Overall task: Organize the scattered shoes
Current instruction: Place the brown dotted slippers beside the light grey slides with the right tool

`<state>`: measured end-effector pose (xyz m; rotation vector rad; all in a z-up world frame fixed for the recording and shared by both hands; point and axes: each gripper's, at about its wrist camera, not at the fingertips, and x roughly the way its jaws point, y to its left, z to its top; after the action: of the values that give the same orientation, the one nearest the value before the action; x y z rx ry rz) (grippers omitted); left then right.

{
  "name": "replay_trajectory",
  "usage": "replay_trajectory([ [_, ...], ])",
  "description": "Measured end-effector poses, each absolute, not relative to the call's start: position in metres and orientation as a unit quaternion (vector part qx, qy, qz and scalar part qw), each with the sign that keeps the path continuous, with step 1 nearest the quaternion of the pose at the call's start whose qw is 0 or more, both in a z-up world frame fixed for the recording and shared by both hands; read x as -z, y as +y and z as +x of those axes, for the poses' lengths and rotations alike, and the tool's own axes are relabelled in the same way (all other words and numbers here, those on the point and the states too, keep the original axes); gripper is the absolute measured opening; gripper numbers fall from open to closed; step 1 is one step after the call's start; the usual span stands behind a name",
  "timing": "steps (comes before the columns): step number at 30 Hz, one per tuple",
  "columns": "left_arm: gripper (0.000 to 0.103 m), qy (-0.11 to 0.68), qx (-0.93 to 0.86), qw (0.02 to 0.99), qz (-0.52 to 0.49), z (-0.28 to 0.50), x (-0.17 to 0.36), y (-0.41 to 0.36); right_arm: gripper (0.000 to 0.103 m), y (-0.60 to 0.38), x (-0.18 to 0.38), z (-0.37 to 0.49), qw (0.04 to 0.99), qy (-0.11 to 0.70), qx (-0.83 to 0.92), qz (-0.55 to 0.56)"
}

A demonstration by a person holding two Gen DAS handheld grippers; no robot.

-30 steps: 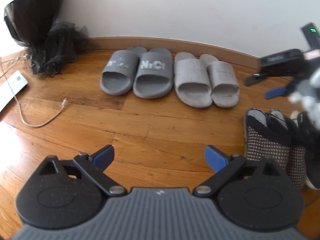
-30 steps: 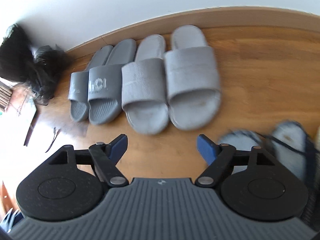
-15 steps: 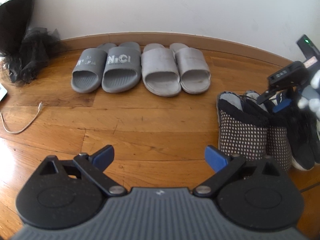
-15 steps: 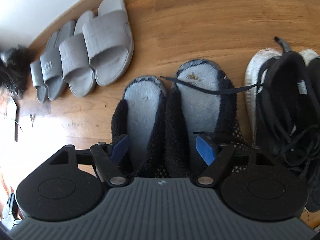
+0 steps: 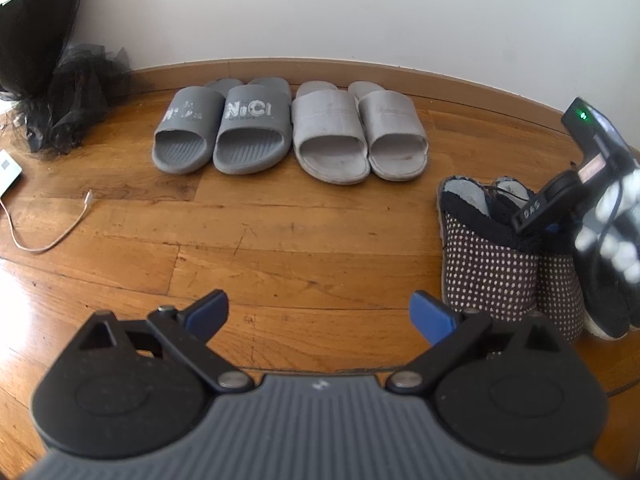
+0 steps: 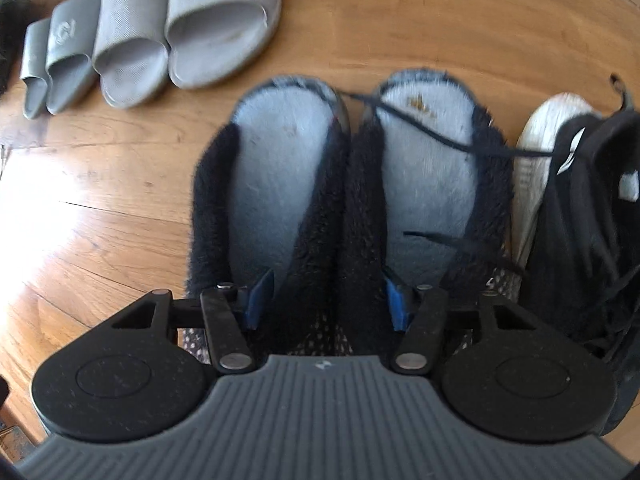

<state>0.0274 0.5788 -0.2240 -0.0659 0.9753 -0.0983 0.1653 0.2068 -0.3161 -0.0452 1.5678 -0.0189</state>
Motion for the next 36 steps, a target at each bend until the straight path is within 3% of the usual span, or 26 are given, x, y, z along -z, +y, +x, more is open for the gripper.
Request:
replay_trajectory([
  [3,0.098,0.469,0.045,0.881,-0.033,0.028,0.225,0.58,0.026,0.203,0.312,0.164,0.717,0.696,0.016,-0.012],
  [17,0.098,0.469,0.054,0.881,-0.035,0.035,0.225,0.578,0.025,0.165,0.295,0.225,0.758,0.65,0.054,0.028],
  [25,0.098,0.422,0.08,0.903,-0.002,0.108,0.203,0.534,0.025,0.155,0.284,0.274,0.771,0.633,0.061,0.033],
  [29,0.098,0.434,0.086,0.897,-0.013,0.153,0.201,0.524,0.025,0.149,0.281,0.297,0.776,0.628,0.056,0.029],
  [36,0.098,0.423,0.08,0.903,-0.017,0.17,0.195,0.522,0.025,0.159,0.296,0.346,0.773,0.632,0.052,0.0],
])
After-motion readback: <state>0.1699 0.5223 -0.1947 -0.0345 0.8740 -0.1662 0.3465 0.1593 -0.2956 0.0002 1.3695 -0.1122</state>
